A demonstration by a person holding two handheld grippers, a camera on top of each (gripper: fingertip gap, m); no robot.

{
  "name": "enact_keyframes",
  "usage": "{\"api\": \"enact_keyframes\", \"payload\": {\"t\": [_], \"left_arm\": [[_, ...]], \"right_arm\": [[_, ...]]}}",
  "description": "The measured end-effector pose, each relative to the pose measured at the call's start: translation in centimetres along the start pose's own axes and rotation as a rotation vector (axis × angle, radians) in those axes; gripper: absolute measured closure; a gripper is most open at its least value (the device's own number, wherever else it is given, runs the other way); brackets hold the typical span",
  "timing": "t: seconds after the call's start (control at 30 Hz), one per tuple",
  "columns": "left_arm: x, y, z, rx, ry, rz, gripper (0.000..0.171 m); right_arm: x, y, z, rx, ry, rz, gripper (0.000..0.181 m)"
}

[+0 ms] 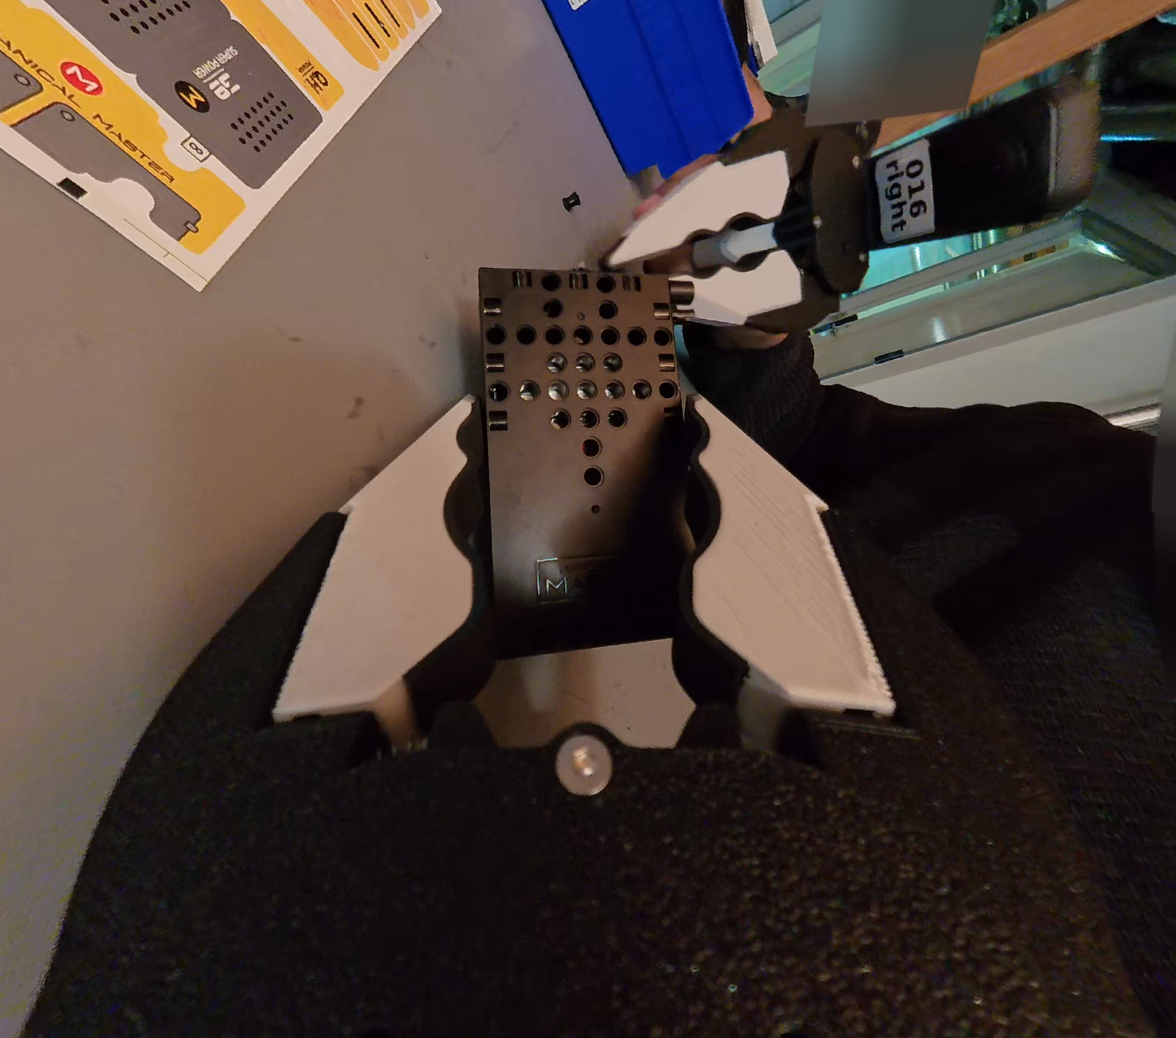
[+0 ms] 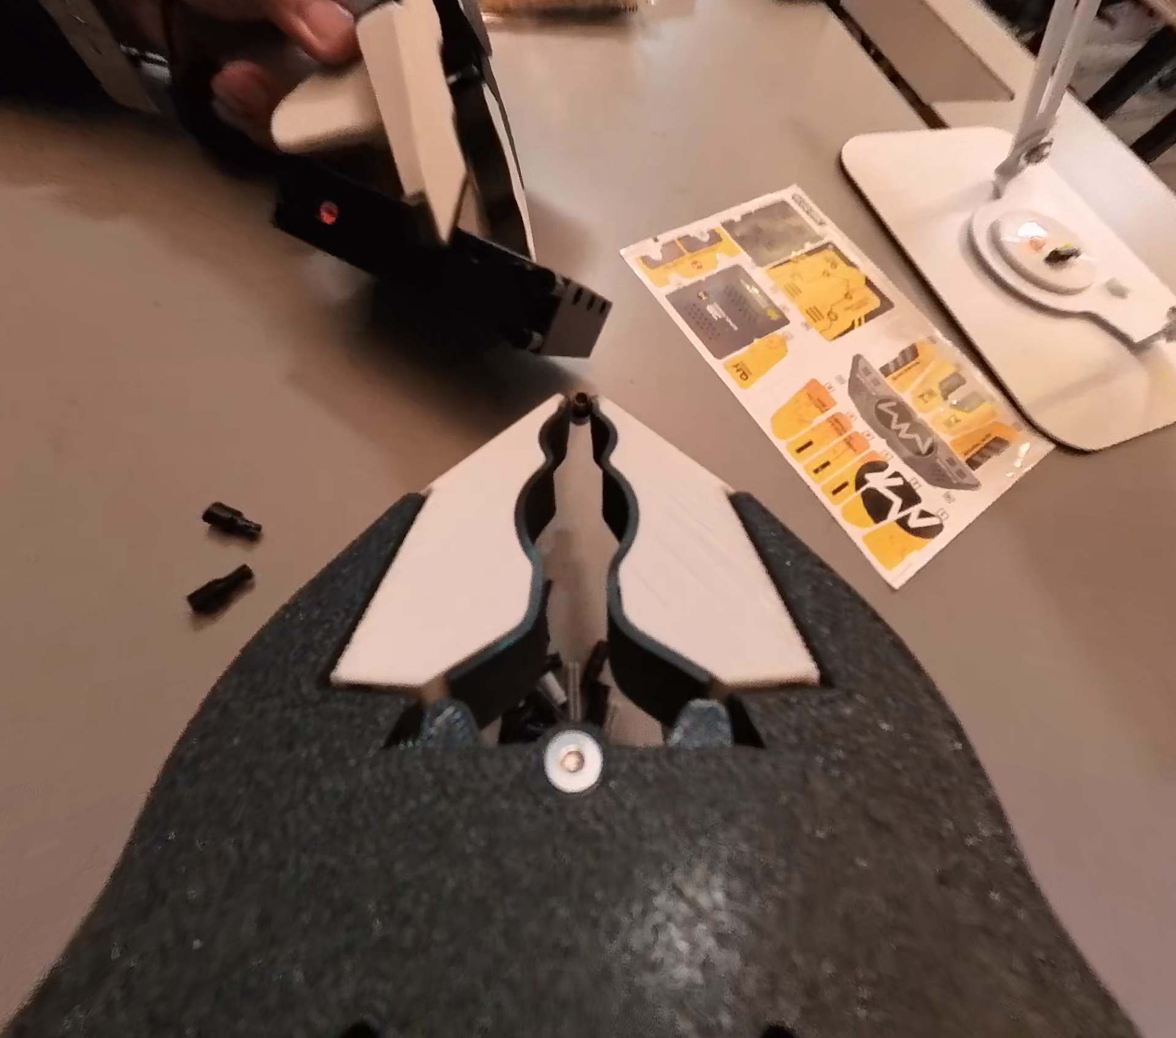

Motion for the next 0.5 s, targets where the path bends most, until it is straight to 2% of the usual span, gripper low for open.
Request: {"api": "enact_keyframes", "payload": {"t": [0.37, 0.5], "left_arm": [[0.0, 0.0, 0.0, -0.001, 0.0, 0.004, 0.11], [0.0, 0.0, 0.0, -0.007, -0.002, -0.001, 0.11]], "right_arm": [[0.6, -0.9, -0.5, -0.024, 0.041, -0.046, 0.175], [0.8, -0.7, -1.6, 0.004, 0.123, 0.005, 0.175]]}}
Point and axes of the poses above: each gripper's, where its closed fingertips meet, z out along the fingers, x out of its top, y = z × x across the jaws, the point moved 5 cm from there along -z, back along the fingers, and after that the axes turned 14 degrees about -y, right-handed, at the moved point
